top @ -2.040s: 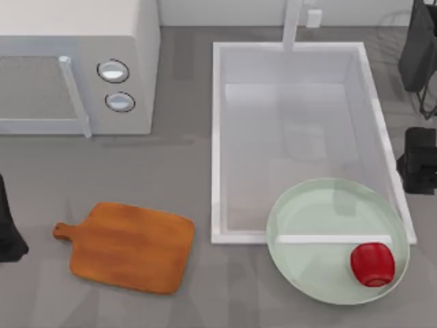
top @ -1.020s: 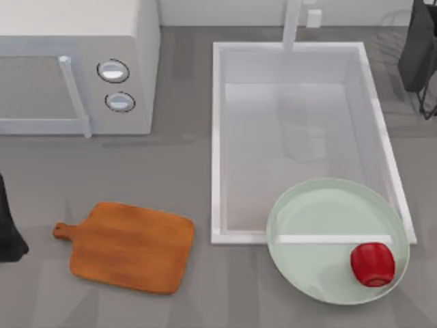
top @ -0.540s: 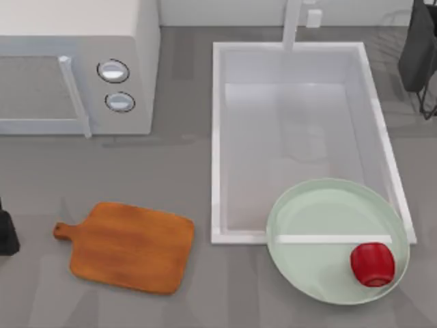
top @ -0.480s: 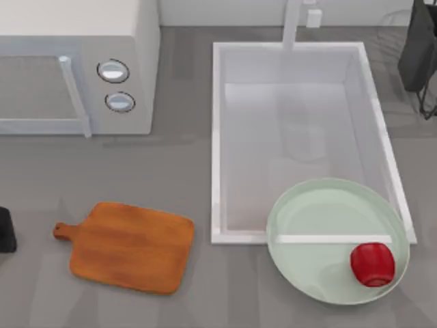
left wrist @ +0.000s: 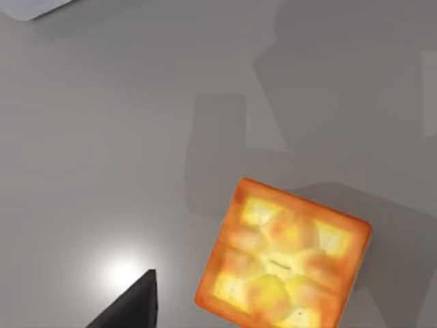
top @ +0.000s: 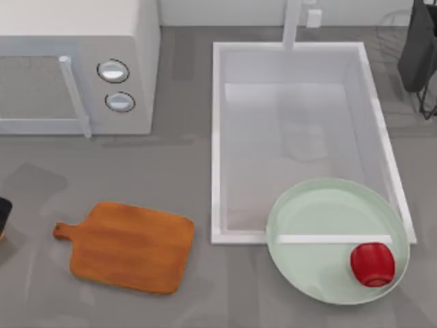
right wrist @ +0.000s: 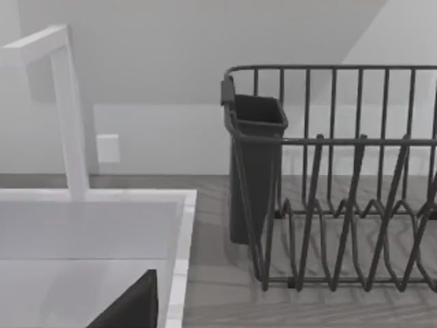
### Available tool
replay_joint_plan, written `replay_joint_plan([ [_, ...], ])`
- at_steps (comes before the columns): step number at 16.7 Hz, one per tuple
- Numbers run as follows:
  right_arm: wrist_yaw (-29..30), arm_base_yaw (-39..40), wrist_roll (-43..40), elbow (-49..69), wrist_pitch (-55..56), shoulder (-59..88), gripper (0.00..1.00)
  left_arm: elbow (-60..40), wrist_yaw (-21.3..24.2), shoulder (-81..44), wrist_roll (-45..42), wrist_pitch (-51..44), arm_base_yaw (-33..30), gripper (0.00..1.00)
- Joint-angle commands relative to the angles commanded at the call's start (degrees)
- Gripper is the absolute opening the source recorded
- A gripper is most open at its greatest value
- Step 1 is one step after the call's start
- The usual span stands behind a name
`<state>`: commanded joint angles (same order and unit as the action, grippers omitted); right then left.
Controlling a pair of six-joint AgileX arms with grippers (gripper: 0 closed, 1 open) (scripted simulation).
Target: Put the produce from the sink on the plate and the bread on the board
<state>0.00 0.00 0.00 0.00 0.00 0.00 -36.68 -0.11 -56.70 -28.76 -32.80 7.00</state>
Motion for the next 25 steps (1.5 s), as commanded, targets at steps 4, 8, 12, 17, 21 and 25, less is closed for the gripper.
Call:
replay_joint_plan([
  [4, 0.0, 0.0, 0.0, 0.0, 0.0, 0.0, 1.00, -12.7, 0.1, -19.7, -10.2, -11.6, 2.3, 1.00],
  [8, 0.0, 0.0, 0.0, 0.0, 0.0, 0.0, 1.00, -23.1, 0.1, -34.4, -18.1, -20.0, 4.0, 1.00],
  [12, 0.0, 0.0, 0.0, 0.0, 0.0, 0.0, 1.00, -28.5, 0.1, -41.4, -22.1, -23.9, 4.9, 1.00],
  [17, 0.0, 0.0, 0.0, 0.0, 0.0, 0.0, 1.00, -28.6, 0.1, -41.6, -22.2, -24.0, 4.6, 1.00],
  [21, 0.0, 0.0, 0.0, 0.0, 0.0, 0.0, 1.00, -26.1, 0.1, -43.7, -22.2, -19.8, 4.8, 1.00],
  [25, 0.0, 0.0, 0.0, 0.0, 0.0, 0.0, 1.00, -21.4, 0.1, -47.8, -22.4, -10.3, 5.0, 1.00],
])
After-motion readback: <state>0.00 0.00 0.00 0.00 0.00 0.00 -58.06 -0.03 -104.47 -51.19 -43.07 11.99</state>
